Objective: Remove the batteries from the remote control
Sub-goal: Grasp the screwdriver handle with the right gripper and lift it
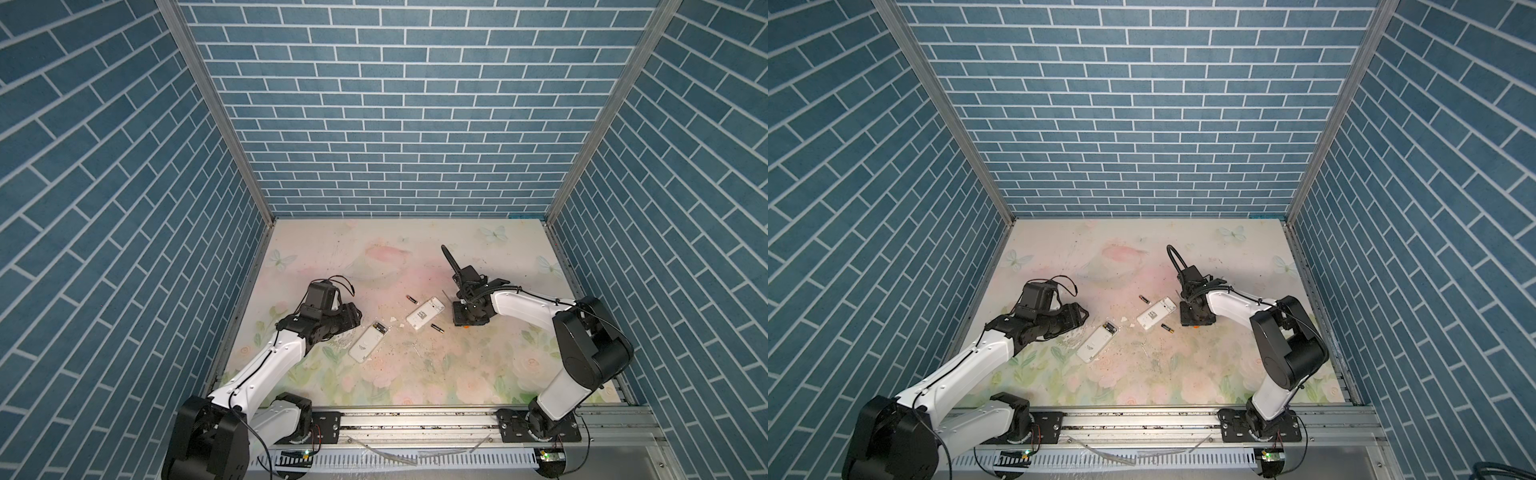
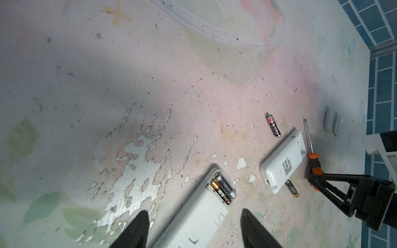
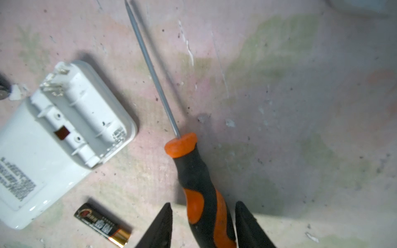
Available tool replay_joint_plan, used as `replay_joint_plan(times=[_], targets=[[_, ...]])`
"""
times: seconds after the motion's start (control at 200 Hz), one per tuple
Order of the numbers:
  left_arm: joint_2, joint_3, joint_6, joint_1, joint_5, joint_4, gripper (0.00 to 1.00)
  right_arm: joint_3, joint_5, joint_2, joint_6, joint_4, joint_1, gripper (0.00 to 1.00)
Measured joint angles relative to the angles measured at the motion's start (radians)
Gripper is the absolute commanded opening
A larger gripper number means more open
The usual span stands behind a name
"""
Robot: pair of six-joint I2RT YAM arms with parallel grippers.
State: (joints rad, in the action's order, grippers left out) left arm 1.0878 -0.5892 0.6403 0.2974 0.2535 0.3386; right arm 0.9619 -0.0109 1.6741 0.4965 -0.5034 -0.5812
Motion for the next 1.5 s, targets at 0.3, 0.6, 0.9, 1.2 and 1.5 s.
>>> replay_joint_plan(times=[0.3, 0.6, 0.9, 1.2, 1.5], targets=[[-0.011, 0.006, 0.0, 0.0, 0.002, 0.002, 0.69, -0.008, -0.005, 0.006, -0.005, 0.016, 0.0, 0.33], [-0.011, 0.006, 0.0, 0.0, 0.003, 0.002, 0.69, -0.008, -0.009, 0.008, -0.007, 0.026, 0.003, 0.19], [-0.011, 0.006, 0.001, 0.0, 0.025, 0.001, 0.69, -0.013, -0.087, -0.013, -0.029, 0.038, 0.005, 0.07], [-0.011, -0.023, 0.036, 0.021, 0.079, -0.053, 0.69, -0.017, -0.346, -0.214, -0.017, 0.156, 0.003, 0.02], [-0.013, -0.039, 0.092, 0.047, 0.154, -0.175, 0.69, -0.017, -0.484, -0.235, 0.071, 0.326, -0.058, 0.01]])
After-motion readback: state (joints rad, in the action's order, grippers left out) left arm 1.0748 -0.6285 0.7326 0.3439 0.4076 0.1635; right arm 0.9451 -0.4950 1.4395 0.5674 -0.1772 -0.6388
